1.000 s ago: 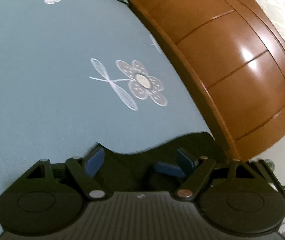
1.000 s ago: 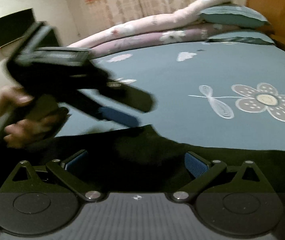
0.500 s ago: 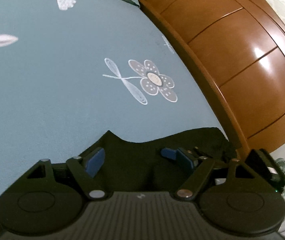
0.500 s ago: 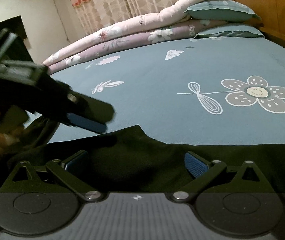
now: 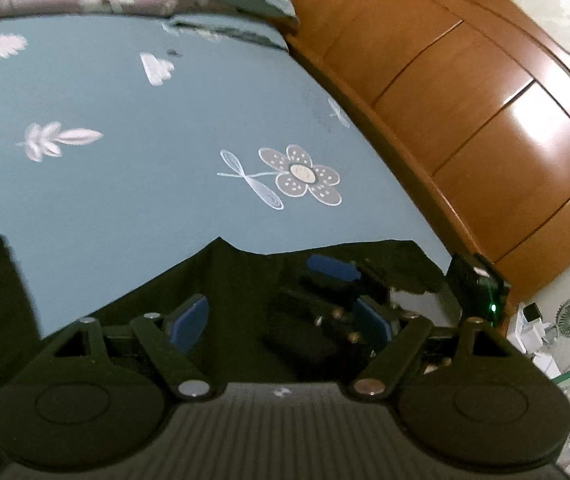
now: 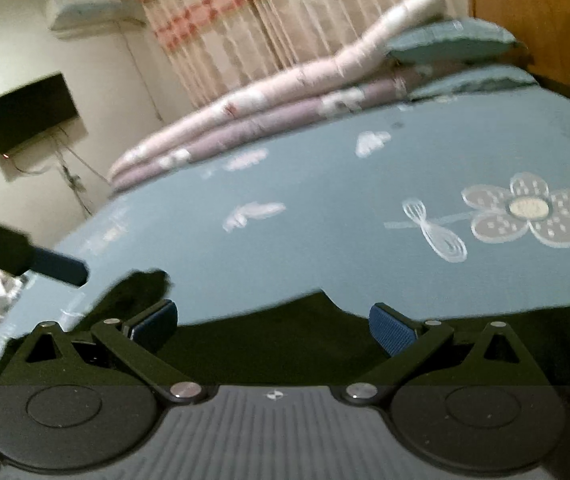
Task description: Fold clothes
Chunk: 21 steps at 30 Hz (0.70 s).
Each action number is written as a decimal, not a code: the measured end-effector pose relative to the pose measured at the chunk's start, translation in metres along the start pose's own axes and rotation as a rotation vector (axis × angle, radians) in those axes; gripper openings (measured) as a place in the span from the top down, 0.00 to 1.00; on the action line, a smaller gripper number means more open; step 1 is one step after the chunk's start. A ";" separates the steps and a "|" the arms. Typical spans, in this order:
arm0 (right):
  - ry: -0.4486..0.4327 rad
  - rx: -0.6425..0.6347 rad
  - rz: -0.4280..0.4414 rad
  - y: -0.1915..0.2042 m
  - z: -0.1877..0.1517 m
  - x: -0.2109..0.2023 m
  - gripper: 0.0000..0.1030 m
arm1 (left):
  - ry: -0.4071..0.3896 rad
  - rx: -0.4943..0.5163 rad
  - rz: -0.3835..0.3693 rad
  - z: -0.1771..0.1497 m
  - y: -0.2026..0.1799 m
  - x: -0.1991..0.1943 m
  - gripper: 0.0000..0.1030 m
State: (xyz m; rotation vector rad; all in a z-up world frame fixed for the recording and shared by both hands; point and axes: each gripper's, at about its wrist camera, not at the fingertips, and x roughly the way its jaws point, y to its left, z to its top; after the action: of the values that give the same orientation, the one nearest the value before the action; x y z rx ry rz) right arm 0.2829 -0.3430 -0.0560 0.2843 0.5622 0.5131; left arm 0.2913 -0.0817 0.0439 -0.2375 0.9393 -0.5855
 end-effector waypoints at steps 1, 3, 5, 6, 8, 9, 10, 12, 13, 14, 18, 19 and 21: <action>-0.016 0.003 -0.014 0.004 0.002 -0.009 0.00 | -0.013 0.006 0.009 -0.004 -0.004 -0.010 0.21; -0.040 0.043 -0.049 0.010 -0.001 -0.026 0.00 | -0.034 0.013 0.020 -0.014 -0.011 -0.025 0.20; -0.042 0.095 -0.080 0.013 -0.012 -0.042 0.00 | -0.046 0.008 0.023 -0.024 -0.013 -0.035 0.20; -0.030 0.113 -0.104 0.016 -0.021 -0.049 0.00 | -0.049 0.010 0.036 -0.030 -0.012 -0.033 0.20; 0.022 0.115 -0.168 0.022 -0.040 -0.054 0.00 | -0.056 0.014 0.061 -0.042 -0.011 -0.031 0.20; 0.051 0.111 -0.200 0.024 -0.050 -0.055 0.00 | -0.059 0.017 0.075 -0.048 -0.011 -0.029 0.20; 0.078 0.099 -0.233 0.027 -0.058 -0.054 0.00 | -0.065 0.041 0.108 -0.056 -0.010 -0.024 0.20; 0.124 0.064 -0.293 0.034 -0.074 -0.052 0.00 | -0.077 0.088 0.174 -0.072 -0.008 -0.014 0.20; 0.140 0.037 -0.319 0.038 -0.080 -0.049 0.00 | -0.080 0.109 0.223 -0.082 -0.006 -0.005 0.20; 0.147 0.002 -0.335 0.042 -0.085 -0.045 0.00 | -0.068 0.128 0.269 -0.093 -0.004 0.005 0.20; 0.181 -0.114 -0.390 0.053 -0.098 -0.032 0.00 | -0.024 0.186 0.336 -0.128 0.002 0.034 0.20; 0.191 -0.142 -0.401 0.055 -0.100 -0.030 0.00 | -0.019 0.195 0.343 -0.134 0.004 0.037 0.20; 0.207 -0.194 -0.428 0.060 -0.103 -0.026 0.00 | -0.012 0.206 0.348 -0.145 0.005 0.042 0.20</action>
State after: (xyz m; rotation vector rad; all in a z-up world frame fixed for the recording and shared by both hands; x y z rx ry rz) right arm 0.1820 -0.2944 -0.1052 -0.0773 0.7461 0.1787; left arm 0.1945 -0.0930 -0.0714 0.1068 0.8770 -0.3550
